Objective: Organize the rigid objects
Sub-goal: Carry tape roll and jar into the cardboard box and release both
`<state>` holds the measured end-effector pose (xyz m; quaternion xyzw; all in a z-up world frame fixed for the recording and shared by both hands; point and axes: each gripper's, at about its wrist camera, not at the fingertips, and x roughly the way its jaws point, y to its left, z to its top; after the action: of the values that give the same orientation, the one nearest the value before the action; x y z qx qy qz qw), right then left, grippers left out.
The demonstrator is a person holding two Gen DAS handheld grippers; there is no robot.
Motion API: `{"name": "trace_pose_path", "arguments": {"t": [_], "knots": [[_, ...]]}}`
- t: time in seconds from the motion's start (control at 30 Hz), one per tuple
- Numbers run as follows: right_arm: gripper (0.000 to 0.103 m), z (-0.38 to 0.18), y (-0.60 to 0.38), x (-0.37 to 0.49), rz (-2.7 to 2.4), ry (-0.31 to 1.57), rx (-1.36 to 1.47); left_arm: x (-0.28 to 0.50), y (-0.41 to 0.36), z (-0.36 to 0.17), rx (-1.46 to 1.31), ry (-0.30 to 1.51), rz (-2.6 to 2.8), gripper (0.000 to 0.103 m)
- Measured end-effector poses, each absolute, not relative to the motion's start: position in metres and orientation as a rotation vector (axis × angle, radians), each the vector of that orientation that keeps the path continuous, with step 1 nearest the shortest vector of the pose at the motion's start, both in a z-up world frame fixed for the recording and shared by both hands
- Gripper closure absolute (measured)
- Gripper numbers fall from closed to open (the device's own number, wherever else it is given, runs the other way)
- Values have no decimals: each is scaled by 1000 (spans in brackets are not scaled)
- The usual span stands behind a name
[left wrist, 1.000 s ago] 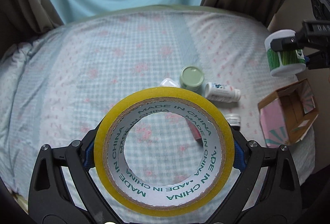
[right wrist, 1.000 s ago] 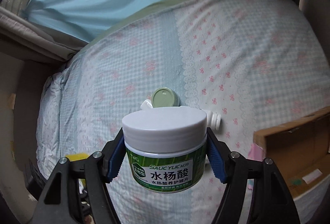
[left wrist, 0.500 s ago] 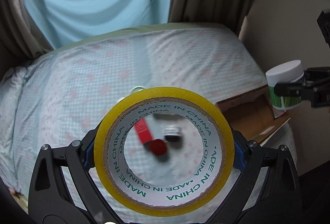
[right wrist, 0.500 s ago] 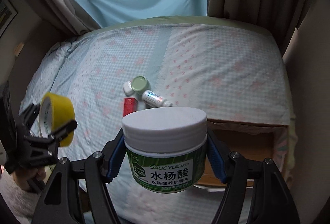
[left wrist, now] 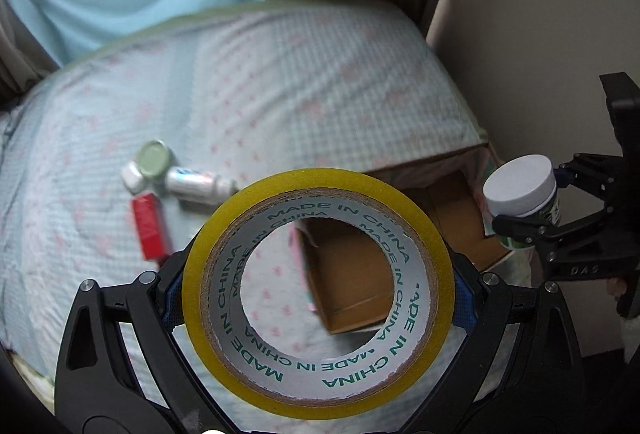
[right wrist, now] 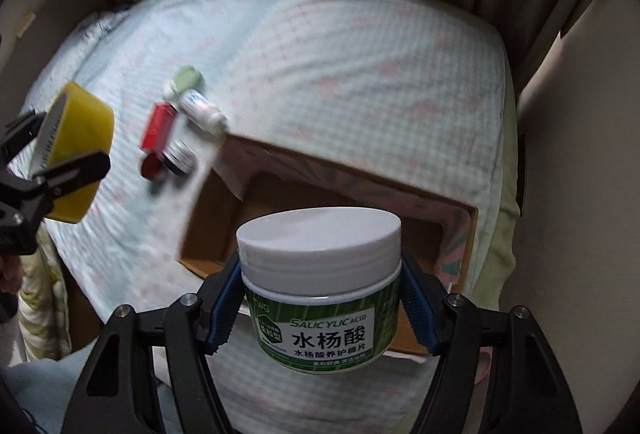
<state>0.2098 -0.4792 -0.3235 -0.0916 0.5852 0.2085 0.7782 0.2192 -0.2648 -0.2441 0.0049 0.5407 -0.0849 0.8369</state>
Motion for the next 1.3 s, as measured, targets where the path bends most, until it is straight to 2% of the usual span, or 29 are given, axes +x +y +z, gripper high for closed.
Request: {"name": "trace_pose_path", "arguments": {"t": [0.33,0.5,0.67,0.9,0.97,1.0,1.3], "knots": [[36,-416,-499,228,453,1383,-303,273,-327,-355,84,1350,-199,7],[36,-448,-499,221,478,1375,-372,284,-352,-414,110,1457,-202,7],[36,-460,-505,217,494,1354,-320,284,-360,-443,98,1514,-196,7],[35,-463,-507,222,488,1368,-331,290,-366,-445,120,1502,-205,7],[14,-459,-506,222,493,1356,-334,291,-367,-442,136,1494,-186,3],[0,-456,-506,221,498,1348,-343,290,-367,-438,139,1477,-181,0],[0,-444,-512,196,481,1315,-391,272,-367,-416,127,1429,-193,0]]}}
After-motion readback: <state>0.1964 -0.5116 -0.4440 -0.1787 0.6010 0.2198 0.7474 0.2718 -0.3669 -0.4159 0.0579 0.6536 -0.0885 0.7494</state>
